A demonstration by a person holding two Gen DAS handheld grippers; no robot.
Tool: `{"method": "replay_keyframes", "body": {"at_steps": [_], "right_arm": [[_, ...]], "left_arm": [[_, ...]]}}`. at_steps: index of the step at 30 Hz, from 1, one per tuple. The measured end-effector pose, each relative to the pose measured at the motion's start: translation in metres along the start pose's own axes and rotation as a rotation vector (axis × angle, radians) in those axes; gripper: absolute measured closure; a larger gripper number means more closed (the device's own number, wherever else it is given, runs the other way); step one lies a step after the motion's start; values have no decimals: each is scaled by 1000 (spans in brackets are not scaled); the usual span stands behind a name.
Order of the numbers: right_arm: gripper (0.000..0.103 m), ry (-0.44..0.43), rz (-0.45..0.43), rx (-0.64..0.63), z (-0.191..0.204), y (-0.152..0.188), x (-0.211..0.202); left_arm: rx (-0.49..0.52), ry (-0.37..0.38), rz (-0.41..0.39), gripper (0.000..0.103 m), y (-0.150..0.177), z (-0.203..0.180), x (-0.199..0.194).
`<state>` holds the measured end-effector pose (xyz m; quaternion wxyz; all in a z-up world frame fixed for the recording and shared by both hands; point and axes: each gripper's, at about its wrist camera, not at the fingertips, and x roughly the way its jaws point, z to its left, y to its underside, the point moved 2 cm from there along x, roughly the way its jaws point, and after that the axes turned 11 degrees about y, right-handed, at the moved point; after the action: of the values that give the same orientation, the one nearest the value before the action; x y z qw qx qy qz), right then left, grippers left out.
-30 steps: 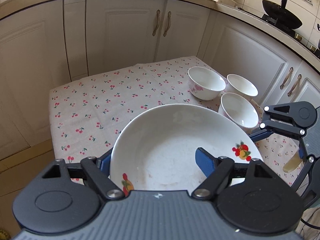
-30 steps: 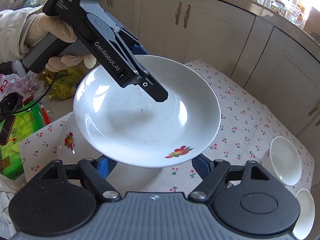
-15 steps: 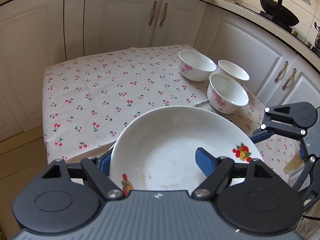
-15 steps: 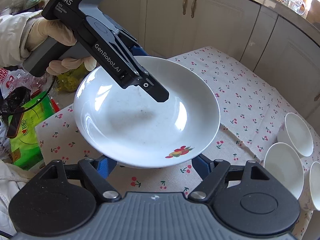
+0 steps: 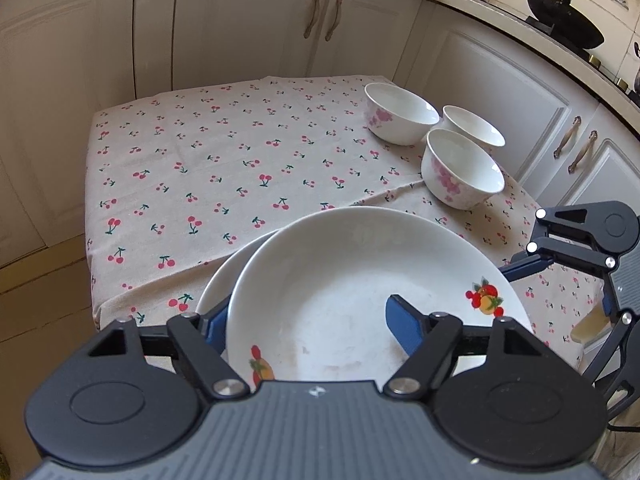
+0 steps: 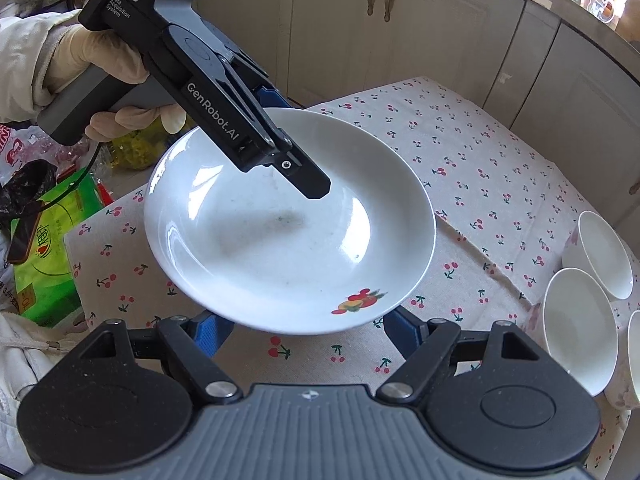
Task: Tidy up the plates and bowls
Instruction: 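Lower the held plate onto the stacked plates with the left gripper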
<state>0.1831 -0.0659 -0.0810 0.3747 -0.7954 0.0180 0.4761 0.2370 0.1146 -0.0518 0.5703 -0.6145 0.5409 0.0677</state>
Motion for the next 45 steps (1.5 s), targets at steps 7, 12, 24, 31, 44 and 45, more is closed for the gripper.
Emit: {"method": "replay_keyframes", "body": {"at_steps": [7, 12, 24, 31, 44, 45], "right_arm": [[18, 10, -1, -17, 3, -2, -1], [18, 14, -1, -28, 4, -2, -1], [18, 13, 6, -22, 5, -2, 0], [18, 6, 0, -12, 4, -1, -3], [18, -6, -15, -7, 5, 2, -5], [18, -7, -16, -5, 5, 2, -4]], "left_arm": [[-17, -6, 13, 26, 5, 6, 5], [-17, -7, 27, 26, 7, 7, 7], [40, -29, 141, 26, 1, 3, 10], [48, -26, 190, 26, -1, 2, 9], [21, -25, 232, 25, 6, 0, 0], [17, -25, 233, 25, 6, 0, 0]]}}
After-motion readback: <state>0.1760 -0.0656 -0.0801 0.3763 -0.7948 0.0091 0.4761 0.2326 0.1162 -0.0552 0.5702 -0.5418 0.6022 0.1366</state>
